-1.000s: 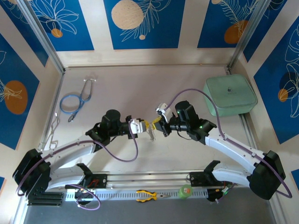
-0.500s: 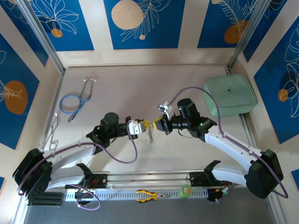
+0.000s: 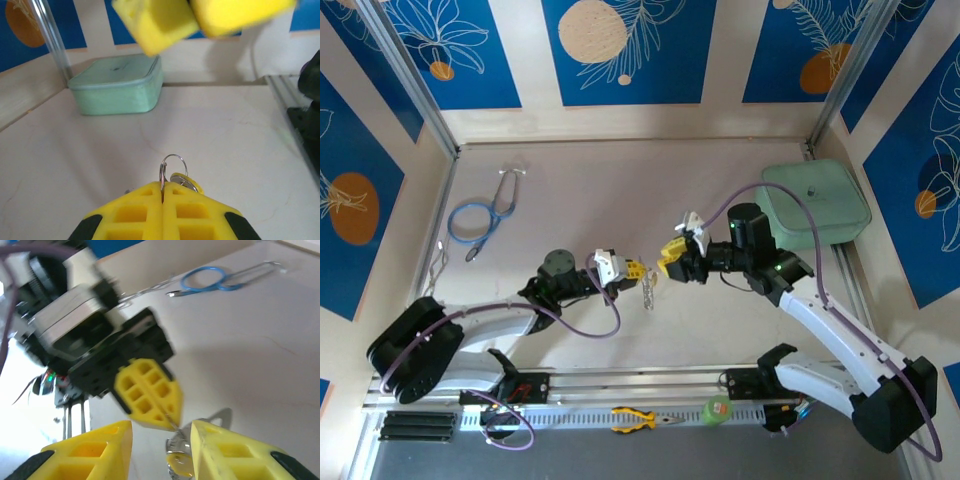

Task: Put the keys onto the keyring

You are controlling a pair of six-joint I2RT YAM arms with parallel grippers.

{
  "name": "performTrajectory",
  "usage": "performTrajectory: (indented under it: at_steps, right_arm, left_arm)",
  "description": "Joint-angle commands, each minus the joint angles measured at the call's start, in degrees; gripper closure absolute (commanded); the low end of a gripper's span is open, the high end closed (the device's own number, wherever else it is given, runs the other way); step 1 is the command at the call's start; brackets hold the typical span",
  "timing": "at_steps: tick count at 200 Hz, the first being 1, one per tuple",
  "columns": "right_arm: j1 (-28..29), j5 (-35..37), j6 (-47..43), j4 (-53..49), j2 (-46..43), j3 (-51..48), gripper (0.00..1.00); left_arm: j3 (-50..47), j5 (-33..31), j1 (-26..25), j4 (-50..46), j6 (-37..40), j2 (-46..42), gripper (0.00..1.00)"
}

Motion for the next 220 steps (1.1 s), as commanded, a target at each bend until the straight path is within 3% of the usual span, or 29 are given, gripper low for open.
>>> performTrajectory:
  at_steps: [1, 58, 114, 156, 203, 220]
  right_arm:
    - [1.9, -3.4, -8.8, -3.1, -0.3, -0.6, 0.65]
    - [4.8, 2.6, -15.6, -0.4, -1.6, -4.0, 0.73]
    - [5.7, 3.7, -18.4, -3.0, -0.5, -4.4, 0.80]
    - [6.7, 7.0, -19.7, -3.9, 0.4, -4.6, 0.79]
    - [7.2, 5.6, -20.2, -5.2, 1.5, -4.6, 0.80]
    - [7.2, 5.8, -20.2, -5.3, 1.7, -4.6, 0.84]
  left_arm:
    - [-0.5, 5.6, -0.1, 10.9, -5.5, 0.9, 1.00]
    - [0.9, 12.0, -0.1, 8.7, -2.7, 2.2, 1.00]
    - [2.0, 14.2, -0.2, 5.5, 0.6, 1.9, 1.00]
    - [2.1, 15.2, -0.2, 4.6, 1.7, 1.7, 1.00]
    - [2.1, 15.4, -0.1, 4.8, 1.7, 1.7, 1.00]
    - [2.2, 15.6, -0.2, 4.8, 1.8, 1.7, 1.00]
